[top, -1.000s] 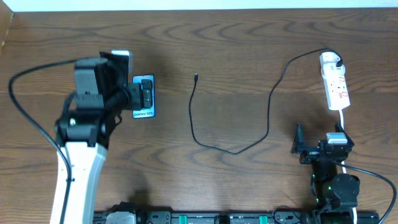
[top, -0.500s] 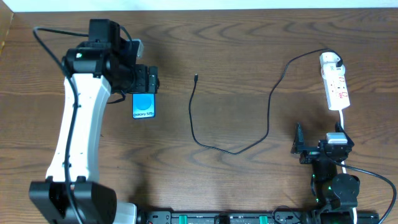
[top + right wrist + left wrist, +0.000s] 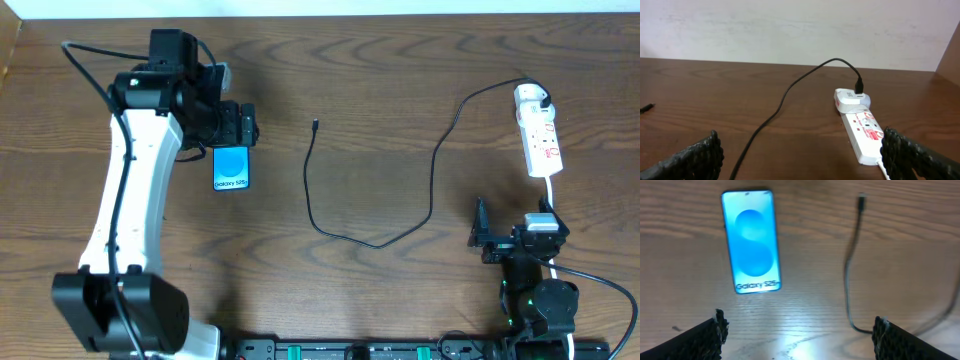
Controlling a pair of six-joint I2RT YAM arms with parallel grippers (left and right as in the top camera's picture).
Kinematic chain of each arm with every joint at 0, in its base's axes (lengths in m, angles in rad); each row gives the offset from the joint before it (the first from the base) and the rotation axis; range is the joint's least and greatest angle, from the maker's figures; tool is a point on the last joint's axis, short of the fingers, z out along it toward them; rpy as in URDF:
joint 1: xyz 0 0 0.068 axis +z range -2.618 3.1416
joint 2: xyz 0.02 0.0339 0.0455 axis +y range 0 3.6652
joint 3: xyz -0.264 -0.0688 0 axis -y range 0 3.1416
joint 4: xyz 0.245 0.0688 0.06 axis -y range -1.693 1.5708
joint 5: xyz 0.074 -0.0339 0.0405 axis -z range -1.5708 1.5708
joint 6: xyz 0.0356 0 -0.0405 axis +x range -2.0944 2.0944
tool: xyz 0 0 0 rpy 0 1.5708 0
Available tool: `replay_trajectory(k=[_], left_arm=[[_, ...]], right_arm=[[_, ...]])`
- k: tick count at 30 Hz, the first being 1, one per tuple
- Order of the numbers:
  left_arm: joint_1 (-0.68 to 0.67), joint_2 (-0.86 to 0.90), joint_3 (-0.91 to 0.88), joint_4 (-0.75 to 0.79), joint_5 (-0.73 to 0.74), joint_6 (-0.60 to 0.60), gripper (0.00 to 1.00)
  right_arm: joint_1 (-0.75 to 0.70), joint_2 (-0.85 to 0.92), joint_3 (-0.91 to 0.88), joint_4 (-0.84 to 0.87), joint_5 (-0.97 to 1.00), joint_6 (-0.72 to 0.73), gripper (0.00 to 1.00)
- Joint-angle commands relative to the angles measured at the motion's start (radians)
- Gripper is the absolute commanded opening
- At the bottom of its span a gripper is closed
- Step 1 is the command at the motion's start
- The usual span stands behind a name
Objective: Plug charger to phone and switch on socket
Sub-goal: 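Move the left gripper forward over the Galaxy S25+ phone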
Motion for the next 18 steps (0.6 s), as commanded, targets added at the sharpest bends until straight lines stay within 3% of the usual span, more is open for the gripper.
replay_trajectory(k=[1, 18], left_arm=[[0.006, 0.087, 0.013, 0.011, -0.102, -0.040, 0.94], [0.020, 0.325, 0.013, 0.185, -0.127, -0.040, 0.94]], right_arm=[[0.005, -0.006, -0.002, -0.003, 0.002, -0.012, 0.99], [0.005, -0.006, -0.002, -0.003, 0.002, -0.012, 0.99]])
